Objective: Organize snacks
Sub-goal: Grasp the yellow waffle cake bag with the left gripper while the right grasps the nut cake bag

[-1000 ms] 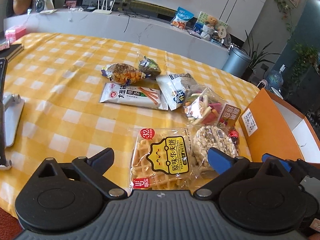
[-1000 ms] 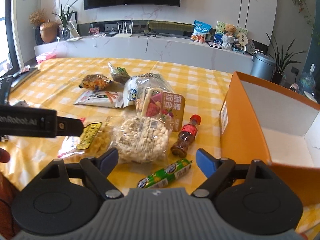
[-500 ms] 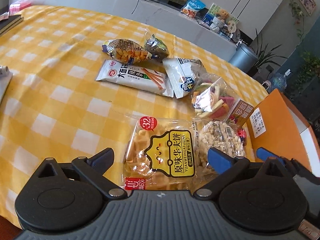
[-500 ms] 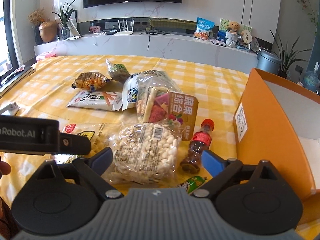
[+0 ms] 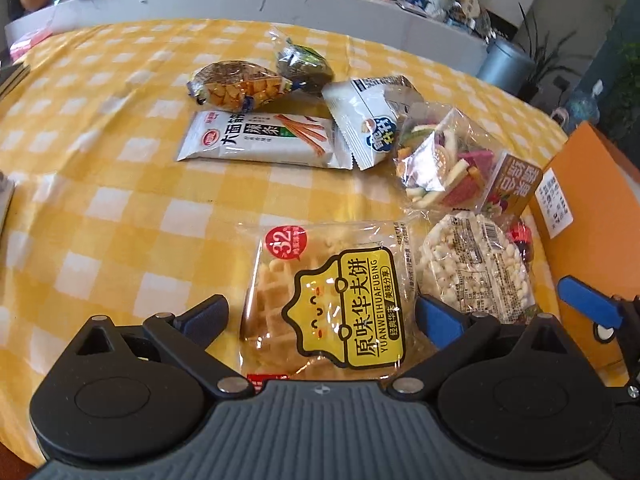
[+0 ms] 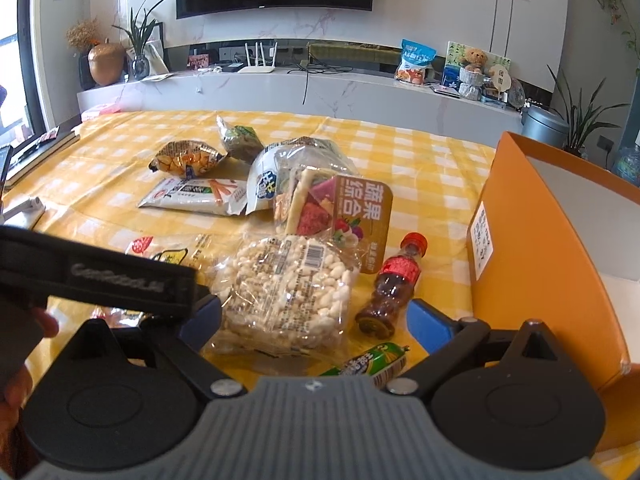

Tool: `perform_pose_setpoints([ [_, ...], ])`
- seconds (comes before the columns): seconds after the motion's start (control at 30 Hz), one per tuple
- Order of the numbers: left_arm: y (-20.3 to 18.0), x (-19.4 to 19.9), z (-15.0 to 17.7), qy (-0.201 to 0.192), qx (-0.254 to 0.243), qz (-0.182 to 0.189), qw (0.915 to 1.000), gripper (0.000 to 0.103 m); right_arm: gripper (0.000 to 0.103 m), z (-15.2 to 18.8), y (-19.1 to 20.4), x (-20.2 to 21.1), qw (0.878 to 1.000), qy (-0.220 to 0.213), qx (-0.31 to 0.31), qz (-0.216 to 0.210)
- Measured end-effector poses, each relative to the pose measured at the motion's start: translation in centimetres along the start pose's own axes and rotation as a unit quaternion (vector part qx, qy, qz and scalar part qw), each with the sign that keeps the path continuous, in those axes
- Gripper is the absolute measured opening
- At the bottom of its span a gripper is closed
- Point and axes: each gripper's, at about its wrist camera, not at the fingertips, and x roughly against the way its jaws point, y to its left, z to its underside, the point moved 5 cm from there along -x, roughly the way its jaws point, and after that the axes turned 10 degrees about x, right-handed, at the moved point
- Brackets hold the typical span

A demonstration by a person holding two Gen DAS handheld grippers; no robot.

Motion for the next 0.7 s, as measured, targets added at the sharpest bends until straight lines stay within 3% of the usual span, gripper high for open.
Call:
perform_pose_setpoints([
  [0.37,1.9,0.7,-0.5,0.003,-0.001,-0.011,0.9999,0.099,0.097,-0.5,1.5,-0.4,1.000,0.004,0.027,-0.015],
  [0.7,3.1,0.9,-1.0,0.008,0.039,0.028,0.9988,0.101,0.096,-1.3,0.8,-2.2,0.999,0.013,-0.017,-0.034],
])
